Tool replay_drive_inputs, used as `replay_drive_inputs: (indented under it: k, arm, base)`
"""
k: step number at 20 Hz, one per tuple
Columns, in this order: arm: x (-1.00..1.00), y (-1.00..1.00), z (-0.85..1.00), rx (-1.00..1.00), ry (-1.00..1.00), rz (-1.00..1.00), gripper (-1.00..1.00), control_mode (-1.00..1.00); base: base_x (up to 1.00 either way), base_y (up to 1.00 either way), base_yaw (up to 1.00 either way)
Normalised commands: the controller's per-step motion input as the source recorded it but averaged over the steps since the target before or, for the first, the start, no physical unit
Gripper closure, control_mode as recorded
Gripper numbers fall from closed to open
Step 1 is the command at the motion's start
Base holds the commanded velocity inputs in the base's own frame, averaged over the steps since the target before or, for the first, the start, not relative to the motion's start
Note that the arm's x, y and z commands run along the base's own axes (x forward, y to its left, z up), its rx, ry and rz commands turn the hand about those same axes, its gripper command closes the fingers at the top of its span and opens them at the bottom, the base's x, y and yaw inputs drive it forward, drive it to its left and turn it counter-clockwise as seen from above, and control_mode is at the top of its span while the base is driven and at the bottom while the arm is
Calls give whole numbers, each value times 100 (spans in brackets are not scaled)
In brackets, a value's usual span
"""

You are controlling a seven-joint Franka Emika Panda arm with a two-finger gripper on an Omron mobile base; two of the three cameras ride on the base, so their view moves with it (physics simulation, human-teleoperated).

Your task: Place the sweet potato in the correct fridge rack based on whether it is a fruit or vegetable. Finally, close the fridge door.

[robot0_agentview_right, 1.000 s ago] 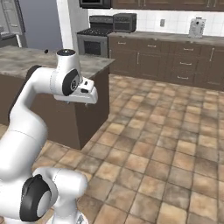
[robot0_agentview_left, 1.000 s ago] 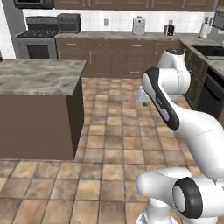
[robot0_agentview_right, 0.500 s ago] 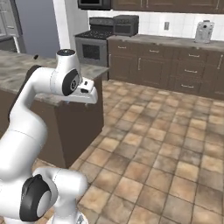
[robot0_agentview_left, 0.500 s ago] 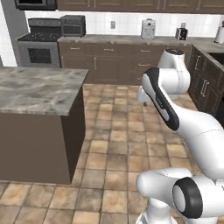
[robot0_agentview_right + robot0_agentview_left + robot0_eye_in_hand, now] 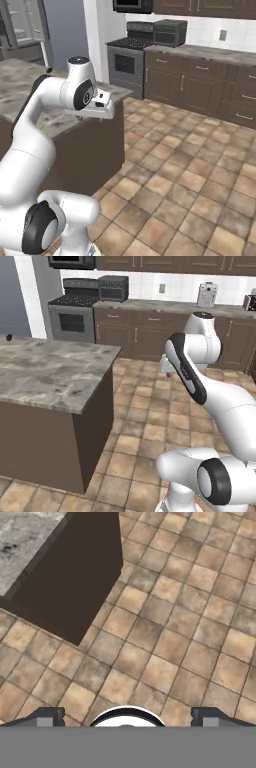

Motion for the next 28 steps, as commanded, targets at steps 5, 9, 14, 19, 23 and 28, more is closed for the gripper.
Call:
replay_drive_inputs:
  k: [5,9,14,19,23,28]
  arm:
    - [0,0,0,0,0,0,-100,100]
    - [0,0,0,0,0,0,-100,100]
    - [0,0,0,0,0,0,-100,100]
    - [0,0,0,0,0,0,-100,100]
    - [0,0,0,0,0,0,-100,100]
    - [0,0,0,0,0,0,-100,100]
  base:
    - [100,-34,36]
    - [100,-52,36]
    - [100,-60,36]
    - [100,-63,35]
    - [100,-76,32]
    - [98,-78,34]
